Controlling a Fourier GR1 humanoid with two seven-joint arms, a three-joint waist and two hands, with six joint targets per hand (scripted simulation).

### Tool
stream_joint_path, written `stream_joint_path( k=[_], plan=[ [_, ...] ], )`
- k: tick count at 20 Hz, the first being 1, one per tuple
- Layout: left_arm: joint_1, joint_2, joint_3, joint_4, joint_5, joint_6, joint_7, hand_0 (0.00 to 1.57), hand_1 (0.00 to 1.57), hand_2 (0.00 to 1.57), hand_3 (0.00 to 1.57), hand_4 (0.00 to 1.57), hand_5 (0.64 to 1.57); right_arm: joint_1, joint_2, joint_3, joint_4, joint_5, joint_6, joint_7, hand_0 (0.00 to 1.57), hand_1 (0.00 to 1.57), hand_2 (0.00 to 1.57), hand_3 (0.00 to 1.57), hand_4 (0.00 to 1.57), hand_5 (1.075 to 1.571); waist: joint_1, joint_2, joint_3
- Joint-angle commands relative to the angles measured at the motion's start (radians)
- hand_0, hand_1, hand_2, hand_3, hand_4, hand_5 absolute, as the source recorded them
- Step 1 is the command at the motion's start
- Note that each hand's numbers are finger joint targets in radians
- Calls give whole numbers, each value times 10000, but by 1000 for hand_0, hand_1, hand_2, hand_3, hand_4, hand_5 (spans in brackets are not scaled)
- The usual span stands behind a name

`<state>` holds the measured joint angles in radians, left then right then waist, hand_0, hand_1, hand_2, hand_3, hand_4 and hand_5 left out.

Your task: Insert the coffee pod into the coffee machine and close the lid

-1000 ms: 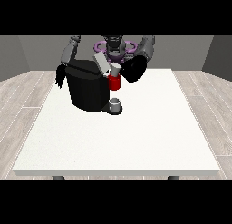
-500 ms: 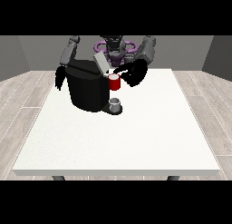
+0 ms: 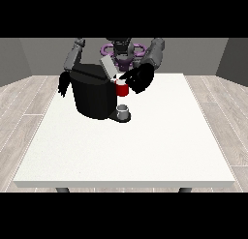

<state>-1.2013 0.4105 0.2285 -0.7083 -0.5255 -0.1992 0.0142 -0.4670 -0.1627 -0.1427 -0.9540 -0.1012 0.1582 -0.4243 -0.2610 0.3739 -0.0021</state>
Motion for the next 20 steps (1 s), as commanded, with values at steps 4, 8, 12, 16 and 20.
stream_joint_path(
  k=[4, 8, 12, 16, 20],
  plan=[
    [1334, -1338, 203, -231, 920, -24, -1067, 0, 0, 0, 0, 0, 1571, 917, -3, -302, 576, -213, 174, -506, 0, 0, 0, 0, 201, 1571, 738, -896, 22],
    [2820, -2072, 296, -247, 1463, -223, -1978, 0, 0, 0, 0, 0, 1571, 1895, 92, -151, 279, -228, 418, -676, 0, 0, 0, 0, 268, 1571, 1103, -2197, 17],
    [4494, -2709, 562, -197, 2094, -432, -2810, 0, 0, 0, 0, 0, 1571, 2942, 372, 121, 146, -6, 193, -545, 0, 0, 0, 0, 168, 1571, 1741, -3491, 8],
    [6204, -2722, 898, -85, 2766, -1291, -4028, 0, 0, 0, 0, 144, 1571, 3624, 650, 559, -463, 214, 69, -273, 0, 0, 0, 0, 0, 1571, 2241, -4696, -1],
    [7852, -3097, 758, 117, 2898, -1790, -4109, 0, 0, 0, 0, 355, 1571, 4334, 953, 1354, -1283, 778, -221, 364, 0, 0, 0, 0, 0, 1571, 2421, -6441, 1]
  ],
)
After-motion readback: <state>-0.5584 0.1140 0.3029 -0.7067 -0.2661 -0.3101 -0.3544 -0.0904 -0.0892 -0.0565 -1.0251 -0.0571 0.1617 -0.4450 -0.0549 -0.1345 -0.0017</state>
